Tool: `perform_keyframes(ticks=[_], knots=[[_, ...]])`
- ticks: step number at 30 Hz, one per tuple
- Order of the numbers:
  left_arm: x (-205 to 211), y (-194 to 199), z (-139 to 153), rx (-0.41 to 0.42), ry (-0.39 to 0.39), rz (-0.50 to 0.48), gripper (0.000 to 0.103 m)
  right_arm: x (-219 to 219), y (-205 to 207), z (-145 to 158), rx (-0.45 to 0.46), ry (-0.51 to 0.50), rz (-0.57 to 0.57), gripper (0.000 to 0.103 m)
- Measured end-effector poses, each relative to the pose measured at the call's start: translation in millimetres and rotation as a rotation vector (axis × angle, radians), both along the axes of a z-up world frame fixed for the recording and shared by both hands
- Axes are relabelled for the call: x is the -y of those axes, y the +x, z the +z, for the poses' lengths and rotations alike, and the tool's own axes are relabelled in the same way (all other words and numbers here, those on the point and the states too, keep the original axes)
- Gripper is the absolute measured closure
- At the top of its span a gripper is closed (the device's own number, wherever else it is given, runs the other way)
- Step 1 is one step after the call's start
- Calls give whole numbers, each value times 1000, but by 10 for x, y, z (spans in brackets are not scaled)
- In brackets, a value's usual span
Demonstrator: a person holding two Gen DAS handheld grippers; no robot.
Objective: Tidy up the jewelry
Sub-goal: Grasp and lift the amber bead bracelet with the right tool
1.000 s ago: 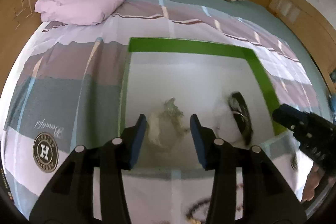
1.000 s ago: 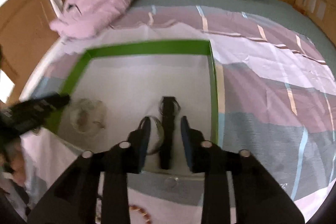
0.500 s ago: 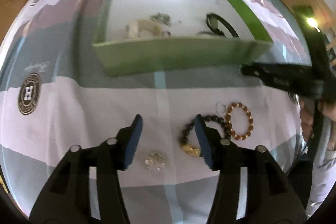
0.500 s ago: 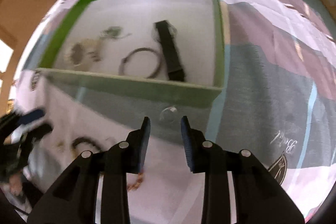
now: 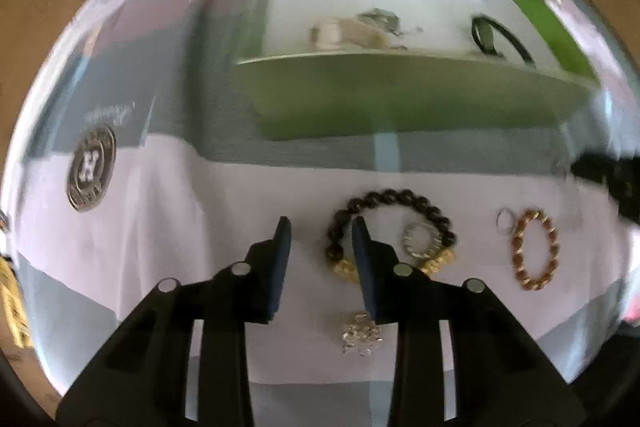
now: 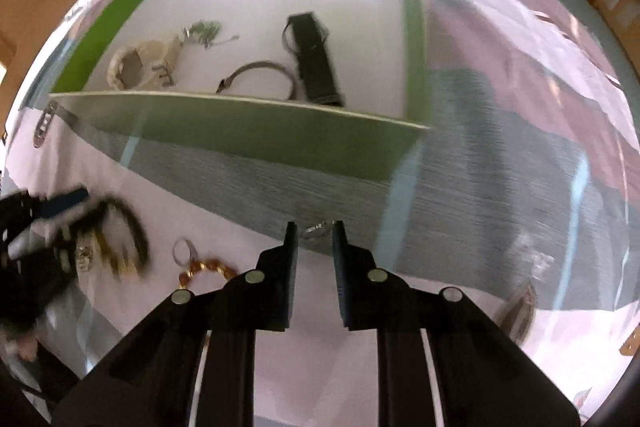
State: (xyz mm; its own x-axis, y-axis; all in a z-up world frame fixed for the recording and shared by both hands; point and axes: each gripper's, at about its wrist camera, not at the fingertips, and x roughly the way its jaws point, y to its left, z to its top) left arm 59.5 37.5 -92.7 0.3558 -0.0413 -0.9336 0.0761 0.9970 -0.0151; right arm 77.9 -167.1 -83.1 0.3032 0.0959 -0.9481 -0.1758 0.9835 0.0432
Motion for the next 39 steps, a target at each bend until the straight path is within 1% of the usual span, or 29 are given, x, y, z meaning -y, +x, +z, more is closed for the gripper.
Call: perform_keyframes(ticks=[1,2,3,4,5,8,10,12,13,14,15,16,17,18,19,20,21,24,29,31,32,34,37,39], knots=[[-27,6,19,-6,-32,-1,71,43,-45,46,6,15,5,82],[-29,5,47,-2,-52,-11,68,61,-83,68,1,32,15,81],[-6,1,72,-1,-45,-25,65,57,-130,58,-22,59,40,81],[-2,-19,90,8,-36,-35,58,26,-147,29,-41,73,58,81],[22,-21,86,11,-27,-43,54,-11,-184,-2,-60,84,74,81],[69,-26,-11,-13,-1,-52,53,-128,-227,-140,-103,74,113,81],[77,-3,-100,-31,18,-50,53,-235,-274,-161,-96,53,132,81],[55,-12,-96,-18,23,-53,53,-244,-286,-203,-104,51,142,80],[56,-5,-86,-17,23,-53,57,-268,-290,-207,-101,44,143,80],[42,7,-80,-13,23,-42,69,-274,-289,-205,-98,46,143,80],[34,8,-82,-10,26,-34,75,-291,-280,-211,-99,50,143,80],[28,5,-70,-7,26,-35,87,-293,-276,-209,-99,52,146,80],[26,12,-61,-6,22,-39,92,-287,-286,-214,-98,46,149,80],[18,8,-44,-3,15,-37,92,-304,-298,-231,-94,34,154,81],[10,-2,-28,-2,2,-37,92,-268,-242,-227,-86,24,156,87],[6,-8,-10,0,-12,-41,92,-313,-265,-221,-75,17,164,96],[35,16,-7,3,-22,-45,92,-437,-307,-199,-68,12,174,96],[46,-17,111,43,-76,-59,92,-460,-338,-118,-51,50,179,96],[-13,-43,383,109,-236,-94,94,-322,-291,135,0,132,143,96],[-13,-64,427,103,-297,-100,94,-237,-260,211,22,147,115,96],[-32,-63,432,100,-312,-93,94,-193,-236,244,30,152,101,96],[-63,-43,402,95,-284,-67,94,-94,-213,279,42,150,67,96],[-126,-14,365,90,-286,-40,94,38,-158,273,31,140,21,96],[-195,-15,404,110,-270,-21,94,74,-155,255,25,145,8,96]])
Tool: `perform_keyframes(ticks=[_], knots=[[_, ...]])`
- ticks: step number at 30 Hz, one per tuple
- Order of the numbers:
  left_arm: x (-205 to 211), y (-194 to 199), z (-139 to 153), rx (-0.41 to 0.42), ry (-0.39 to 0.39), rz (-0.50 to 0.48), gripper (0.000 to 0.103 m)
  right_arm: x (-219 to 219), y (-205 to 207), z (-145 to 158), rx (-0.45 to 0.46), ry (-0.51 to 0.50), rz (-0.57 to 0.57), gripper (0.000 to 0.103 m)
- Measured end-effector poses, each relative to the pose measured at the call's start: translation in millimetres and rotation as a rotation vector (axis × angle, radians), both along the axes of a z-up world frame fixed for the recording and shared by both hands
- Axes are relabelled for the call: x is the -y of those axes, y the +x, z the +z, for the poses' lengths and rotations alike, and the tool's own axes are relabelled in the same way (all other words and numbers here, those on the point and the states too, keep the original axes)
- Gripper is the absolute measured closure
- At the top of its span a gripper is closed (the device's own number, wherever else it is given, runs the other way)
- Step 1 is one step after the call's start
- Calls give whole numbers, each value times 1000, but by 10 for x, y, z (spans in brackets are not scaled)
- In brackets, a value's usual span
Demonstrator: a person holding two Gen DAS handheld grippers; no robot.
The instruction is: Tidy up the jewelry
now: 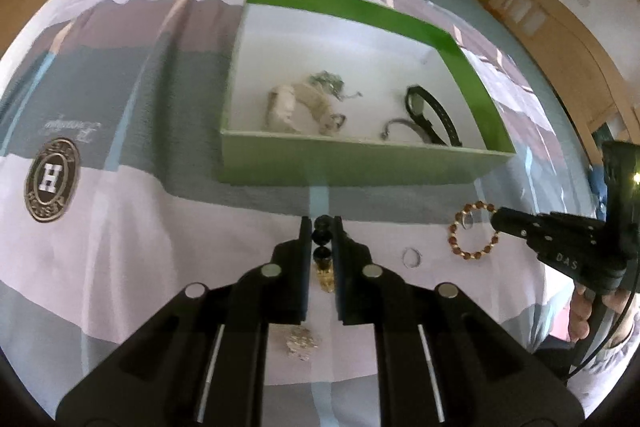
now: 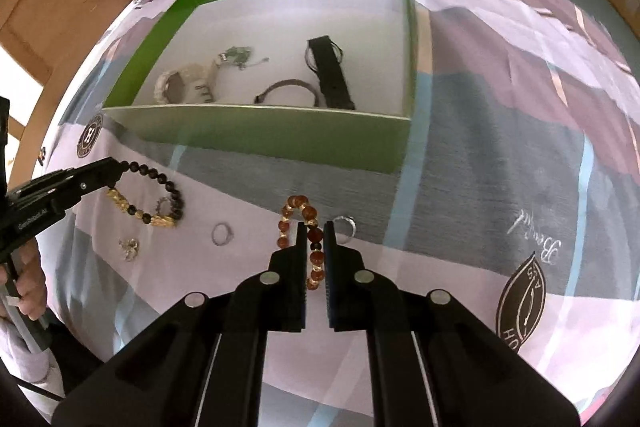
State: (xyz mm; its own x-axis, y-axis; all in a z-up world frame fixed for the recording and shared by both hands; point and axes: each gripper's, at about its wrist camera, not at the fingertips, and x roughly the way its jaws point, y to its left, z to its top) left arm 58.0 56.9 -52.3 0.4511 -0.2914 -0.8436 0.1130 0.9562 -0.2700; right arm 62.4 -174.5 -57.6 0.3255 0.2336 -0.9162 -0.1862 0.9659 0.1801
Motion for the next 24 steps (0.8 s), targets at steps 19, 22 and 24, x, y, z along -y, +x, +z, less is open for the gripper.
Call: perform_keyframes(ticks=[19,22,24], knots=[[-55,96,-233,-91,132,18,84,47,-37,-146,-30,3,5,83],[-12,93,-373,-153,147,-6,76,22,-49,-148,-32,-1,9,83],[19,88,-421,-163,160,-18,74,22,-51,-156,-35,-11,9,83]])
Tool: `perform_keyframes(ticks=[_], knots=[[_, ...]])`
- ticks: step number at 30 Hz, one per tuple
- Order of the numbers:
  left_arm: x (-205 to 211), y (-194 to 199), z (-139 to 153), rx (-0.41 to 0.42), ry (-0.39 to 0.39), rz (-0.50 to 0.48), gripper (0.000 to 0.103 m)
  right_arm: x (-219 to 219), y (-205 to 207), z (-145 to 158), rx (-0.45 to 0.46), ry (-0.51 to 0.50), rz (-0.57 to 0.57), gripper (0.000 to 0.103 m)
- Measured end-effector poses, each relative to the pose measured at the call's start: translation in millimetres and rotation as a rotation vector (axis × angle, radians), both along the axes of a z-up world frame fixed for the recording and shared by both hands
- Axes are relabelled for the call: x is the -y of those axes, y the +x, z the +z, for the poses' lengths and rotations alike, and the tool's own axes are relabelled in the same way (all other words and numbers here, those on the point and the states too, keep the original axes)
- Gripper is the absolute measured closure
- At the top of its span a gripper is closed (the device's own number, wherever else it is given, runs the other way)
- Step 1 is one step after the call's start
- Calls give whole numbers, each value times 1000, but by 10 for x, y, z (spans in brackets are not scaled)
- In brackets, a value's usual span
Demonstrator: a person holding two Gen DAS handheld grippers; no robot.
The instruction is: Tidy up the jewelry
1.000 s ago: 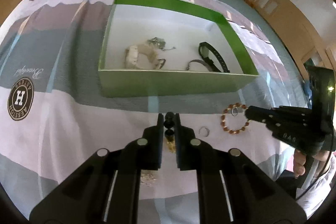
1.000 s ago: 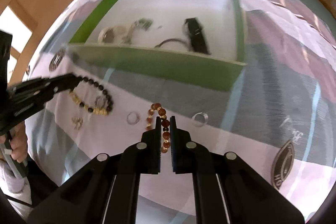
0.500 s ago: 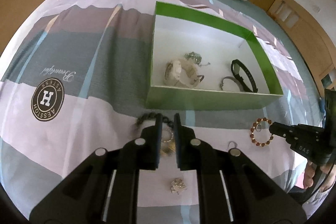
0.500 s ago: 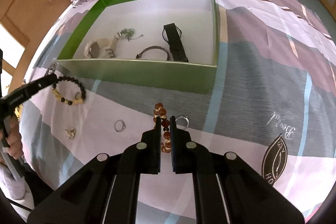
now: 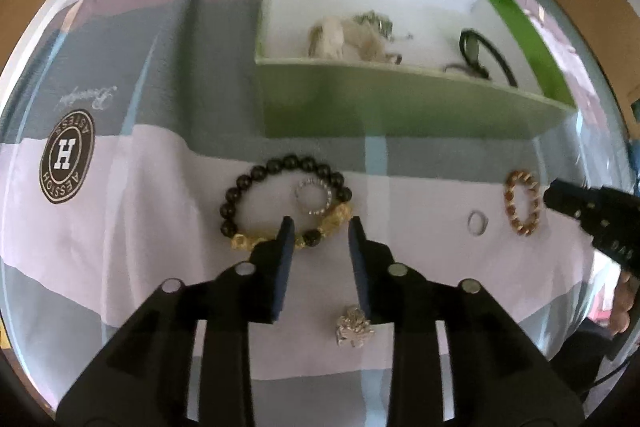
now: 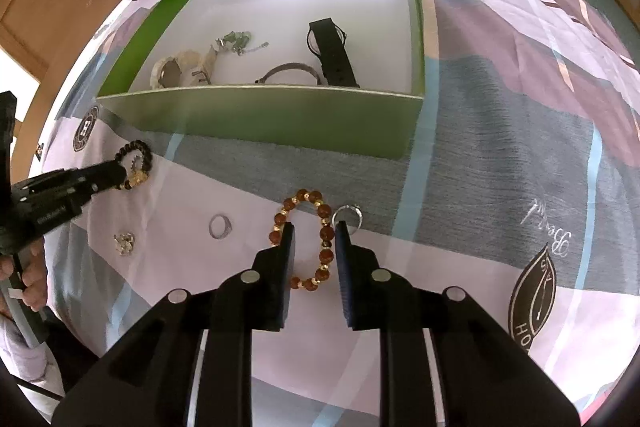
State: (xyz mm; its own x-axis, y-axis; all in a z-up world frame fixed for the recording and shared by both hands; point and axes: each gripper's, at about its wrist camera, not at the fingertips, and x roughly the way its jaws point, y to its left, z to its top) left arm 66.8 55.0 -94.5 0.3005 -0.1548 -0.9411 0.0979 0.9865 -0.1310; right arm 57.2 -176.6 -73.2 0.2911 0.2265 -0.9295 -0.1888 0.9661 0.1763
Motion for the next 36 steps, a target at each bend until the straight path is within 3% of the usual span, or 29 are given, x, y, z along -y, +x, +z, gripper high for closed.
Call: perform_keyframes(ticks=[3,5,8,10,14,15,18,21,27,36], knots=[[64,-14,-26,5,14,-23,65,7,6,-25,-15,-1,-7,80],[104,-22,-37,6,20,-37,59,14,8,-38,-22,-5,-12,71],[151,-32,-50,-1,16,-60,55,11,9,-59,-30,-9,-13,70],[173,-43,-31,-21,-50,-75,53,15,6,-71,-34,-9,-11,70],[116,-31,-11,-90,-324,-89,54,2,6,-85,-42,-9,-10,69],[85,-17,-7,-95,-352,-76,54,1,6,-86,-42,-9,-10,69],[18,0,24,-56,-257,-38,54,8,6,-79,-41,-6,-13,69],[-66,11,36,-57,-246,-7,54,17,3,-77,-41,-7,-14,69],[-185,12,152,21,-130,37,51,45,-11,-76,-42,-20,-10,69],[-153,64,13,-38,-78,23,51,0,-21,-99,-53,-31,-4,69]])
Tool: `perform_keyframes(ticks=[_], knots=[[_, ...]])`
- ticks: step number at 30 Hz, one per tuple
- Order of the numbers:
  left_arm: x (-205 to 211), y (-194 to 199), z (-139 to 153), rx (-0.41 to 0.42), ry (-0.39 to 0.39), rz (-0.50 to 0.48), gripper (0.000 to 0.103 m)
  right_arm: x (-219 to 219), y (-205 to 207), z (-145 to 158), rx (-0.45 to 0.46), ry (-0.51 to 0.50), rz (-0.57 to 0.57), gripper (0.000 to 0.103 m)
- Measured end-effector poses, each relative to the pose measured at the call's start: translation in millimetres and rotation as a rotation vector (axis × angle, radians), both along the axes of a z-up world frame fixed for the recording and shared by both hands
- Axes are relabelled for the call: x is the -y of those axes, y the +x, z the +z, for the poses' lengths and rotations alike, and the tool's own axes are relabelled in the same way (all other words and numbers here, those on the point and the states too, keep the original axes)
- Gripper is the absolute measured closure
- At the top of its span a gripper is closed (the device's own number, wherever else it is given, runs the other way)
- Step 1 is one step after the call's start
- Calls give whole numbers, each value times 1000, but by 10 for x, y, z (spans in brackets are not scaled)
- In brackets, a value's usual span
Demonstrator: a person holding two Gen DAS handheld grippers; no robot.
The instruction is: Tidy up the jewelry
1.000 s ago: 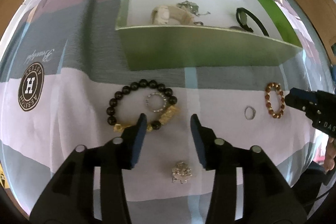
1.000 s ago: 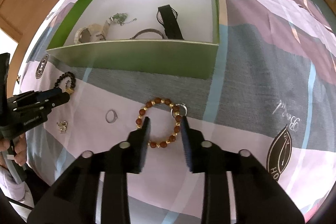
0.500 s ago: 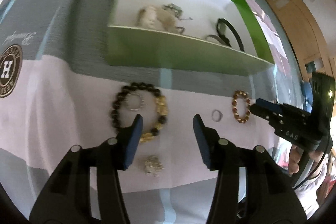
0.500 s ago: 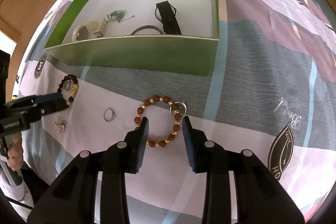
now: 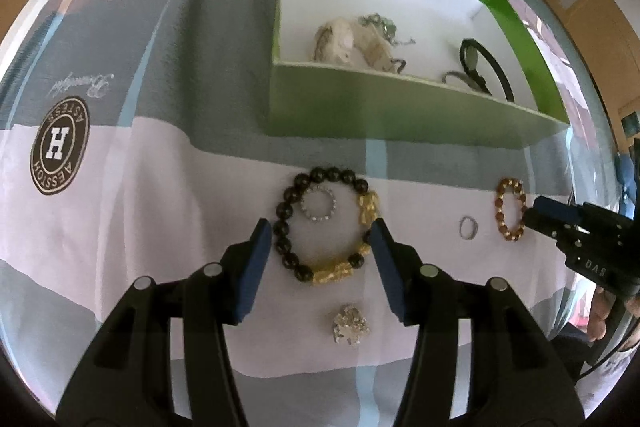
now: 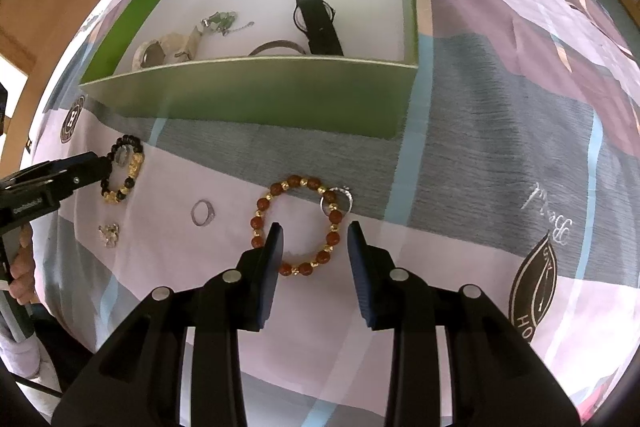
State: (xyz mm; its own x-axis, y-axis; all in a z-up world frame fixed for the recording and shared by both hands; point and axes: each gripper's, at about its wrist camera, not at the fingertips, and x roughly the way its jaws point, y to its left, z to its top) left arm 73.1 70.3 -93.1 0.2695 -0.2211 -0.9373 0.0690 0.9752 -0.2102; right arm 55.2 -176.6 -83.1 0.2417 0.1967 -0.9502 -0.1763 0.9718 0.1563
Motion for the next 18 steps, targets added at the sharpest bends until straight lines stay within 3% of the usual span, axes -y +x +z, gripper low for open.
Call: perform_keyframes(ticks=[6,8,11,13,18], knots=[[142,-49,-4,-4,1,-57,37,-8,-19,6,-2,3,2,59],[207,-62,-23,-3,28,-77,31,-23,-19,8,-2,0,7,50],[228,-66,-36,1,54,-77,31,-39,-27,-5,-6,-4,12,47],[216,-61,-29,2,56,-64,32,-63,-35,-15,-7,-11,17,47],[160,-102,173,60,-16,-62,52,-72,-27,-11,-7,-11,13,47]])
